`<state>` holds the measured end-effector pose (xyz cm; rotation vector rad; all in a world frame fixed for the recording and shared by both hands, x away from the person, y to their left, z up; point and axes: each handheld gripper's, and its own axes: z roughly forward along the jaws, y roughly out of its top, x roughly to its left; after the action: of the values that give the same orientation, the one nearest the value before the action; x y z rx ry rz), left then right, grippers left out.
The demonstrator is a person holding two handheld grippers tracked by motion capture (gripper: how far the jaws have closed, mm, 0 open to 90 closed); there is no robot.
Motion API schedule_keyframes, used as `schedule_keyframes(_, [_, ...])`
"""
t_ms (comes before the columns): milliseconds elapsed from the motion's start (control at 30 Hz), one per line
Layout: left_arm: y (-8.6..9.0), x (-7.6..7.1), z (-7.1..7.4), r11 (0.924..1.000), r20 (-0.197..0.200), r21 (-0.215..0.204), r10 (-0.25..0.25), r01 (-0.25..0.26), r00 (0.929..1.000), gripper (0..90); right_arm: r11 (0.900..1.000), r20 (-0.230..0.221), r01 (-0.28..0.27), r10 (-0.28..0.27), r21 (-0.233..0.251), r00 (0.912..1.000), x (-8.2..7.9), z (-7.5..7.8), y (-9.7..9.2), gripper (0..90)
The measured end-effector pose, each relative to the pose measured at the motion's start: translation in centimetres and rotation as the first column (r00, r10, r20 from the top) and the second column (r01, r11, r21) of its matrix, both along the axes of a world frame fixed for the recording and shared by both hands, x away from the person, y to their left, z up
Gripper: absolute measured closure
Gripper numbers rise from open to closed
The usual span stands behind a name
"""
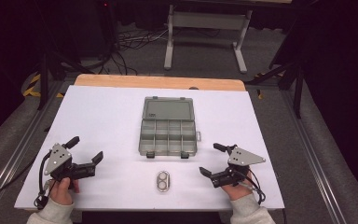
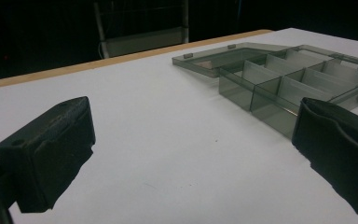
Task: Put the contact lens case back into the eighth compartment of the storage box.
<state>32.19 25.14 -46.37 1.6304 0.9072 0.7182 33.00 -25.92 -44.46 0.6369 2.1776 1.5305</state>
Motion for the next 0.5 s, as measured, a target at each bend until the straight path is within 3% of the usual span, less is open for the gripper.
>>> schedule_keyframes(500, [-0.04, -0.01, 0.00, 1.0000, 0.003, 0.001, 0.000, 0.000, 1.0000, 0.2, 1.0000, 0.004, -0.005, 0.005, -0.002, 1.0000, -0.02, -0.03, 0.08, 1.6])
